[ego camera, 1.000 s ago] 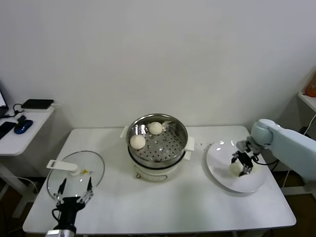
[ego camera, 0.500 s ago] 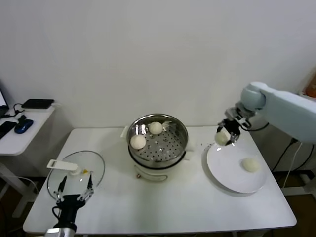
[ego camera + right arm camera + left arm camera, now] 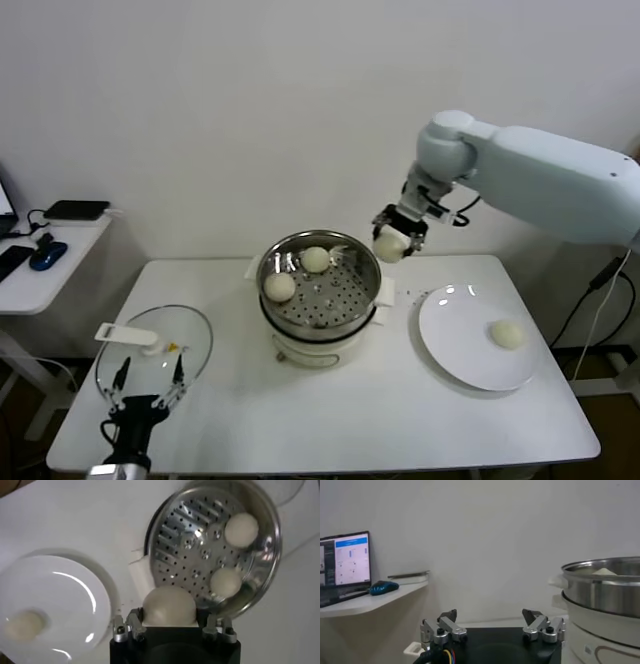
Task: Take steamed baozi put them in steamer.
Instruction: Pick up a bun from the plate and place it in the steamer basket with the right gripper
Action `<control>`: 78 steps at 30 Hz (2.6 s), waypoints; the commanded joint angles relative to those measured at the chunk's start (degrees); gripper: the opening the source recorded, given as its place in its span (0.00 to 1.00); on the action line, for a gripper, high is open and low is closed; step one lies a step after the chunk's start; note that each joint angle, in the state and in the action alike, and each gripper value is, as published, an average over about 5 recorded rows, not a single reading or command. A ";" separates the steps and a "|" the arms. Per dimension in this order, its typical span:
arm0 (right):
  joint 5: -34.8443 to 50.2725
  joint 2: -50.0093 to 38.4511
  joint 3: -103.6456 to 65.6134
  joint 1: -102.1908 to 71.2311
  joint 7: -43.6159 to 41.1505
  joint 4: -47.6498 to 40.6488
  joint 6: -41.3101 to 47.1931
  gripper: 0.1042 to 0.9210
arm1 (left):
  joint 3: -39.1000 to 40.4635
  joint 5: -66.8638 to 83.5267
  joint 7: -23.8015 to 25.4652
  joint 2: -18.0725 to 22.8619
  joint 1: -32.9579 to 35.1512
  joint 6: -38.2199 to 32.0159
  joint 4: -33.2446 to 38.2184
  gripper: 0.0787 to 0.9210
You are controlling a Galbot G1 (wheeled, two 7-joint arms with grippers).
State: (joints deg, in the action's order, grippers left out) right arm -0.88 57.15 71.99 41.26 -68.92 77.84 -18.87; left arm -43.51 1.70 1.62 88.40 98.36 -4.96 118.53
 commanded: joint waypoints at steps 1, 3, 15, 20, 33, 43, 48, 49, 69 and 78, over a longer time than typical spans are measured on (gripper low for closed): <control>-11.78 6.76 -3.40 -2.91 0.40 7.02 -6.73 0.70 | -0.05 -0.01 -0.01 -0.02 0.04 0.17 0.17 0.88; -13.65 7.26 -3.80 -4.86 0.45 6.86 -7.27 0.70 | -0.04 -0.06 -0.02 -0.02 -0.08 0.32 0.25 0.88; -21.75 12.71 -6.11 -13.71 0.98 3.06 -11.05 0.70 | -0.28 -0.44 -0.07 0.05 -0.30 0.67 0.30 0.88; -23.38 13.99 -6.11 -15.86 0.98 2.89 -11.96 0.70 | -0.38 -2.27 -0.14 0.20 -0.42 -0.02 -0.27 0.88; -25.05 13.79 -5.18 -17.65 0.67 2.75 -12.36 0.70 | -0.12 -2.16 -0.19 0.41 -0.42 -0.06 -0.87 0.88; -25.88 12.77 -4.89 -18.31 0.60 2.53 -12.81 0.70 | 0.14 -1.85 -0.21 0.55 -0.77 0.46 -0.91 0.88; -26.36 12.93 -5.23 -18.75 0.64 2.29 -13.02 0.70 | 0.22 -1.94 -0.21 0.54 -0.98 0.52 -1.16 0.88; -26.41 13.01 -5.28 -18.79 0.65 2.24 -13.03 0.70 | 0.25 -1.96 -0.20 0.54 -1.01 0.51 -1.21 0.88; -28.71 13.33 -7.61 -19.27 0.50 2.05 -16.62 0.88 | 0.34 -1.74 -0.20 0.39 -1.30 0.66 -1.44 0.88; -21.27 10.63 -7.18 -14.12 -0.52 4.09 -16.52 0.88 | 0.52 -1.80 -0.18 0.40 -1.29 0.73 -1.37 0.88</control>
State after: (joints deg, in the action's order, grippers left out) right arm -27.41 69.36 64.97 23.57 -69.01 80.85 -35.13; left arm -43.05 -0.08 1.41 88.85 97.03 -4.27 117.10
